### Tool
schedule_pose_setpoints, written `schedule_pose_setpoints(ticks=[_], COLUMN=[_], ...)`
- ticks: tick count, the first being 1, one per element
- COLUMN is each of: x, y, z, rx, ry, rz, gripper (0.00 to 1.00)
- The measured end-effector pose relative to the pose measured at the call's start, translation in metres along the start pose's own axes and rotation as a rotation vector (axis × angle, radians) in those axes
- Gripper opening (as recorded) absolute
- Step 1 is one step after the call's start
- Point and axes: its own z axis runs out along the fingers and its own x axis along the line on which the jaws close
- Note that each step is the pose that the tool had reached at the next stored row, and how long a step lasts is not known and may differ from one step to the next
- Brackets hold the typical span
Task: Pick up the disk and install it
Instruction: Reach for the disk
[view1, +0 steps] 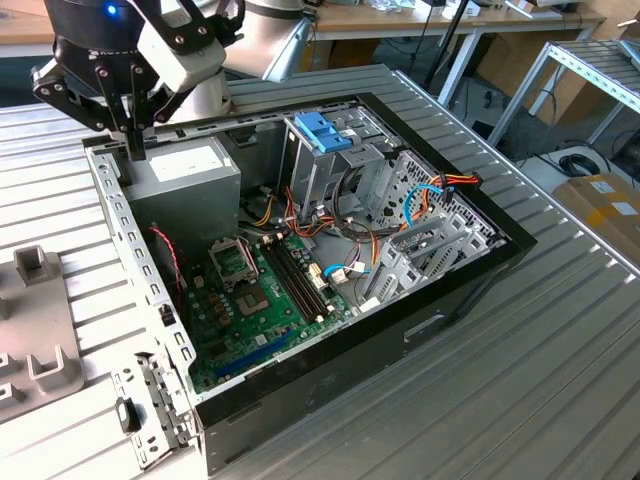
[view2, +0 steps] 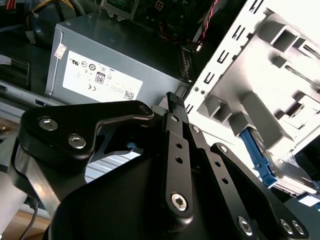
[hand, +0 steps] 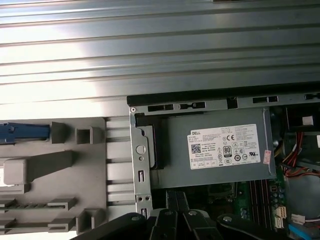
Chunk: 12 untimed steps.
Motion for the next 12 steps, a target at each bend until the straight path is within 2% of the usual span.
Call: schedule_pose_setpoints(ticks=[12], x=[0.0115], y=[-0.0008], z=[-0.0004], rx=[0.0001], ry=[0.0000], rz=[0.000], gripper=[0.10])
